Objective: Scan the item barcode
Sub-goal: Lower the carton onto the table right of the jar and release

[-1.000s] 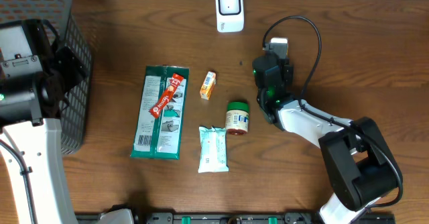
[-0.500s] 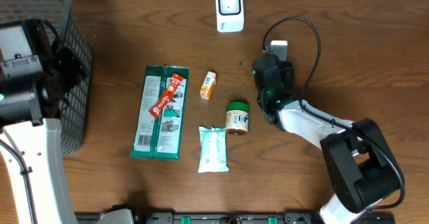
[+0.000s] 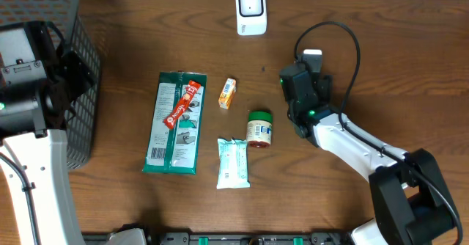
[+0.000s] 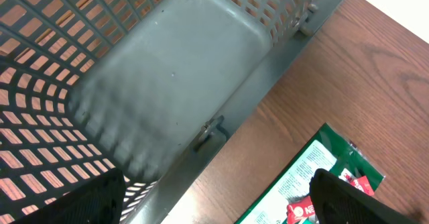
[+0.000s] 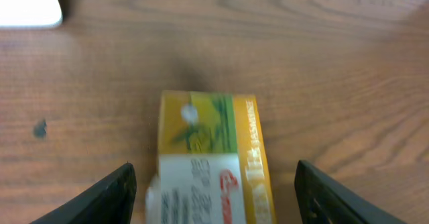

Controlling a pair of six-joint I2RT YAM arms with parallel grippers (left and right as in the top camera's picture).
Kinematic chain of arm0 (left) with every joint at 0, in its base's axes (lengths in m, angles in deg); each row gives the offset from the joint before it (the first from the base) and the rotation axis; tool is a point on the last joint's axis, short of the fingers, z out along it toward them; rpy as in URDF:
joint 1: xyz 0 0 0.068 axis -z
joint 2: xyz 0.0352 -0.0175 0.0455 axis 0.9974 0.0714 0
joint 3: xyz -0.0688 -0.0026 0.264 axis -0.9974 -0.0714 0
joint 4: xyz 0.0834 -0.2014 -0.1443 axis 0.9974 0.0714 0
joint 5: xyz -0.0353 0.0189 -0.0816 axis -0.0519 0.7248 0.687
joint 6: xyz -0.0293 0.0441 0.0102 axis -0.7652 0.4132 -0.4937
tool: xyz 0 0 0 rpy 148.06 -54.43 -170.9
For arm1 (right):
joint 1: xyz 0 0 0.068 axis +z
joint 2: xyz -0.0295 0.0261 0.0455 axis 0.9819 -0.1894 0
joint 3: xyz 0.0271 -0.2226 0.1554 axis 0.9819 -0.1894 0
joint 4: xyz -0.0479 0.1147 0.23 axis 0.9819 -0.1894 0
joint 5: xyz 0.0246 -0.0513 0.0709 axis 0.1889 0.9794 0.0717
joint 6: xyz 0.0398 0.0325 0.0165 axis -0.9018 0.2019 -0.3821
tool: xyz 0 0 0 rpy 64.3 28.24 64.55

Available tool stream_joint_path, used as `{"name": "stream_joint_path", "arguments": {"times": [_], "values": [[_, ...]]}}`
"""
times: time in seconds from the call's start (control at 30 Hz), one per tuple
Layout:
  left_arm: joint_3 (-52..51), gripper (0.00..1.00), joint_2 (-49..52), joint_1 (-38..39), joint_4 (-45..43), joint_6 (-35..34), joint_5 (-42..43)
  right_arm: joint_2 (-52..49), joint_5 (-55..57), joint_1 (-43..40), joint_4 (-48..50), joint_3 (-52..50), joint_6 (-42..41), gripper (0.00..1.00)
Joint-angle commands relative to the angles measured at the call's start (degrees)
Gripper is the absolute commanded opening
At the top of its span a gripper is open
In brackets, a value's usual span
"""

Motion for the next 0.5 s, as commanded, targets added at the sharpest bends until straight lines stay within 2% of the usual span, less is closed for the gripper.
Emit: {"name": "stream_joint_path", "arguments": {"times": [0.0, 0.07, 0.13, 0.3, 0.37, 0.47], "values": [[0.4, 0.88, 0.3, -0.2, 0.0, 0.5, -0.7, 3.2, -0.3, 0.5, -1.6, -0.1, -1.1, 0.73], [0.4, 0.88, 0.3, -0.2, 0.0, 0.5, -0.7, 5.3, -1.5, 0.5, -3.3, -0.1, 0.5, 0.8], [0.4, 0.88, 0.3, -0.2, 0.0, 0.5, -0.7, 8.7, -5.7, 0.5, -4.7, -0.1, 2.4, 0.99], [0.4, 0.88, 0.3, -0.2, 0.0, 0.5, -0.7, 17.7, -12.5, -0.1, -7.3, 0.7, -0.1, 0.99], [0.4, 0.88, 0.3, -0.2, 0.0, 0.5, -0.7, 22.3, -14.5, -1.2, -14.6, 4.4, -5.5, 0.99], [0.4, 0.88, 0.3, -0.2, 0.0, 0.5, -0.7, 23.8, -20.8, -4.4, -27.6, 13.4, -8.7, 0.99]]}}
